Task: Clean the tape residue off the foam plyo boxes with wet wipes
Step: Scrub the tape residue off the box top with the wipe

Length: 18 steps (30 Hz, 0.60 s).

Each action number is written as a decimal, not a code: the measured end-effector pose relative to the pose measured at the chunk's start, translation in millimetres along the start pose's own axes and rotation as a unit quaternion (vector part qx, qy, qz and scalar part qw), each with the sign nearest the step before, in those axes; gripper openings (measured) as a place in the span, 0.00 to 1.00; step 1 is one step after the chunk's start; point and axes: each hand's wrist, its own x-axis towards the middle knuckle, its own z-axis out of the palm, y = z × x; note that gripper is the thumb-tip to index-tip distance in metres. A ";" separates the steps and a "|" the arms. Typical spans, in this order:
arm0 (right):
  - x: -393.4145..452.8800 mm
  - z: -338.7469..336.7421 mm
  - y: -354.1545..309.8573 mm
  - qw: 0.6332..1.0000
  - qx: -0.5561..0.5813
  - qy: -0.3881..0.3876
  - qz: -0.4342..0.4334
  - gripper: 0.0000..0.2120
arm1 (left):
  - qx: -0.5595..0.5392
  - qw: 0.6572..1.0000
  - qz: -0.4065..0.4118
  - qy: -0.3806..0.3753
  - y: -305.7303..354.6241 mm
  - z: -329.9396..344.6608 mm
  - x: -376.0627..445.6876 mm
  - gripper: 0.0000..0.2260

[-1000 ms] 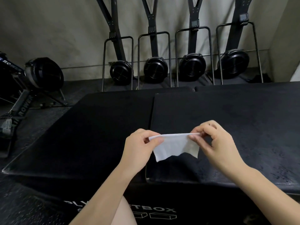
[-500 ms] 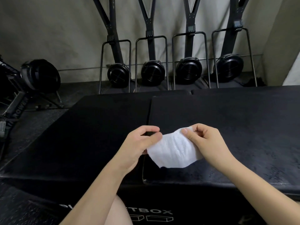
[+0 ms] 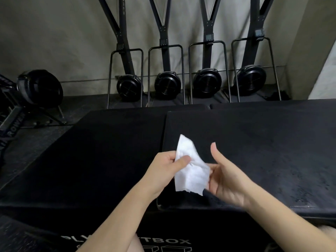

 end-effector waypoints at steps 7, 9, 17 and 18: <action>4.0 -3.9 35.0 0.992 -0.087 0.051 -0.078 0.17 | -0.024 0.999 -0.019 -0.018 -15.6 1.9 -13.8 0.11; 4.9 -2.6 33.5 0.981 -0.144 0.072 -0.112 0.16 | -0.025 1.000 -0.010 0.013 -17.7 1.2 -16.6 0.11; 1.9 -0.1 32.6 0.974 -0.169 0.087 -0.127 0.20 | -0.067 0.996 -0.020 0.056 -24.4 7.1 -20.9 0.12; 1.6 -0.7 33.6 0.973 -0.166 0.091 -0.134 0.18 | -0.065 0.996 -0.017 0.055 -25.1 7.7 -21.4 0.11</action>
